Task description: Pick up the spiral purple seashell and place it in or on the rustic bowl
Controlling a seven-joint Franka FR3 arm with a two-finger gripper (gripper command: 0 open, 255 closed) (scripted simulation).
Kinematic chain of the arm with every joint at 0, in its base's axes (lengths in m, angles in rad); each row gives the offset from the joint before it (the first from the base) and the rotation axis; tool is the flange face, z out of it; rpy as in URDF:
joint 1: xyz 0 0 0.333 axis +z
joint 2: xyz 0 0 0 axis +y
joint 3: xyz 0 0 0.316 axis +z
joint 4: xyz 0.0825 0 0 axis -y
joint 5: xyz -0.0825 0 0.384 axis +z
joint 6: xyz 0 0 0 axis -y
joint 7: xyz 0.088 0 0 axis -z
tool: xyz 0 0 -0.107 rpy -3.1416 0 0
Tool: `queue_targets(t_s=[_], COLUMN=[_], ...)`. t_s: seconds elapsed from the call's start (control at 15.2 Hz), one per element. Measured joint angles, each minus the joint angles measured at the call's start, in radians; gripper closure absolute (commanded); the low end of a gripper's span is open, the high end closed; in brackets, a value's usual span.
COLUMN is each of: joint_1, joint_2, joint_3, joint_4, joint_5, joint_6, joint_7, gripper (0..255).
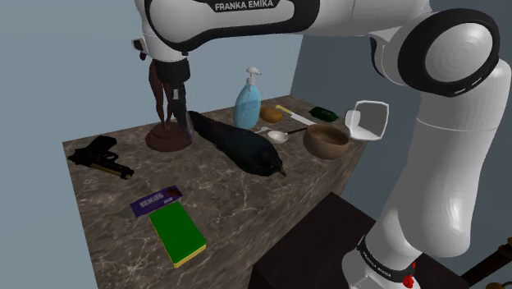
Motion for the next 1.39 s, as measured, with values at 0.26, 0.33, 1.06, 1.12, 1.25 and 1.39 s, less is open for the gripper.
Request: queue_targets(t_s=[0.26,0.33,1.06,1.12,1.25,1.39], joint_1=[0.003,0.005,-0.116,-0.123,-0.138,-0.15], joint_2=[0.003,0.005,-0.377,-0.41,-0.476,-0.536], joint_3=[0.001,0.001,-0.071,-0.082,-0.11,-0.137], joint_4=[0.057,0.068,-0.382,-0.416,-0.492,-0.542], joint_5=[0.0,0.0,0.112,0.119,0.13,0.138], joint_6=[-0.053,-0.063,0.054,0.061,0.078,0.075], joint_7=[-0.01,-0.01,-0.189,-0.21,-0.255,-0.298], gripper=[255,255,255,255,255,255])
